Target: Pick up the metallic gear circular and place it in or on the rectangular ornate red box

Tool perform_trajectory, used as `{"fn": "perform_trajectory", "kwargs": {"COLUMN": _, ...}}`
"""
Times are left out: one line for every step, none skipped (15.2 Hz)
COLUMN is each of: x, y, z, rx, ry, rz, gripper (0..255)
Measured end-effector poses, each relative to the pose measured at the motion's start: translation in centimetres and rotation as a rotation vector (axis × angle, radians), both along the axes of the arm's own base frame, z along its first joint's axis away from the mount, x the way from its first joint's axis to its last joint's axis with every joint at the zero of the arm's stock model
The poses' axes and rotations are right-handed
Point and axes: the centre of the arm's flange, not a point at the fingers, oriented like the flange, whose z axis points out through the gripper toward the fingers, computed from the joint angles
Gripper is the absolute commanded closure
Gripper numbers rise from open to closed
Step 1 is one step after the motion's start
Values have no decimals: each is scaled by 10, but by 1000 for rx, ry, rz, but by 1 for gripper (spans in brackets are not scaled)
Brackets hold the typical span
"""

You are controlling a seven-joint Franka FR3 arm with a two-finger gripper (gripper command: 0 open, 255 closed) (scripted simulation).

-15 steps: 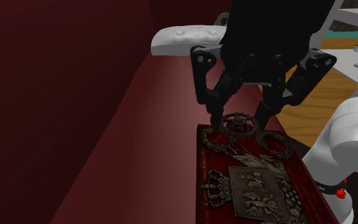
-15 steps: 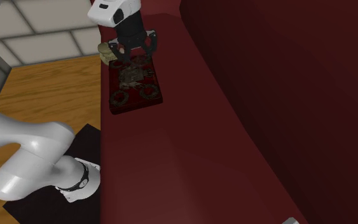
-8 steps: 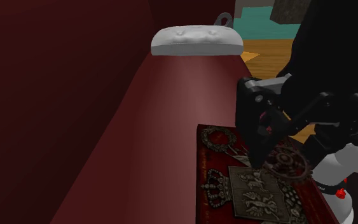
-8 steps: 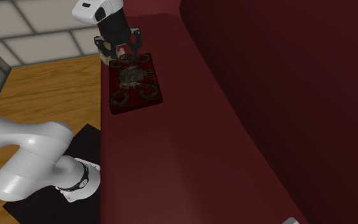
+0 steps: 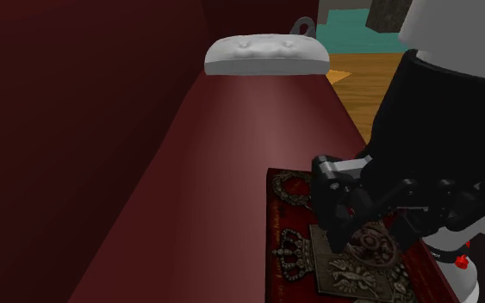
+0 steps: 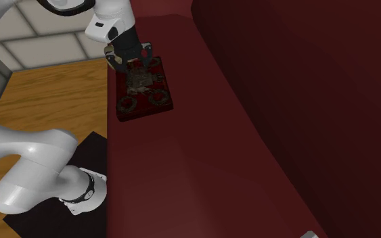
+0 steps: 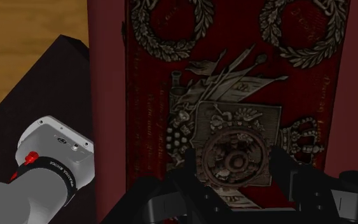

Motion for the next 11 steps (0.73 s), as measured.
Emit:
{"fn": "perform_trajectory", "kwargs": {"x": 0, "y": 0, "z": -5, "rx": 0, "ry": 0, "rz": 0, "gripper": 255}}
{"fn": "perform_trajectory", "kwargs": {"x": 0, "y": -1, "z": -11, "rx": 0, "ry": 0, "rz": 0, "gripper": 255}}
{"fn": "perform_trajectory", "kwargs": {"x": 0, "y": -1, "z": -17, "rx": 0, "ry": 0, "rz": 0, "gripper": 255}}
{"fn": "perform_trajectory", "kwargs": {"x": 0, "y": 0, "z": -20, "rx": 0, "ry": 0, "rz": 0, "gripper": 255}}
{"fn": "perform_trajectory", "kwargs": {"x": 0, "y": 0, "z": -21, "rx": 0, "ry": 0, "rz": 0, "gripper": 255}}
{"fn": "perform_trajectory", "kwargs": {"x": 0, "y": 0, "z": -22, "rx": 0, "ry": 0, "rz": 0, "gripper": 255}}
{"fn": "perform_trajectory", "kwargs": {"x": 0, "y": 0, "z": -22, "rx": 0, "ry": 0, "rz": 0, "gripper": 255}}
{"fn": "perform_trajectory", "kwargs": {"x": 0, "y": 0, "z": -22, "rx": 0, "ry": 0, "rz": 0, "gripper": 255}}
{"fn": "perform_trajectory", "kwargs": {"x": 0, "y": 0, "z": -22, "rx": 0, "ry": 0, "rz": 0, "gripper": 255}}
{"fn": "perform_trajectory", "kwargs": {"x": 0, "y": 0, "z": -23, "rx": 1, "ry": 0, "rz": 0, "gripper": 255}}
{"fn": "perform_trajectory", "kwargs": {"x": 0, "y": 0, "z": -23, "rx": 1, "ry": 0, "rz": 0, "gripper": 0}}
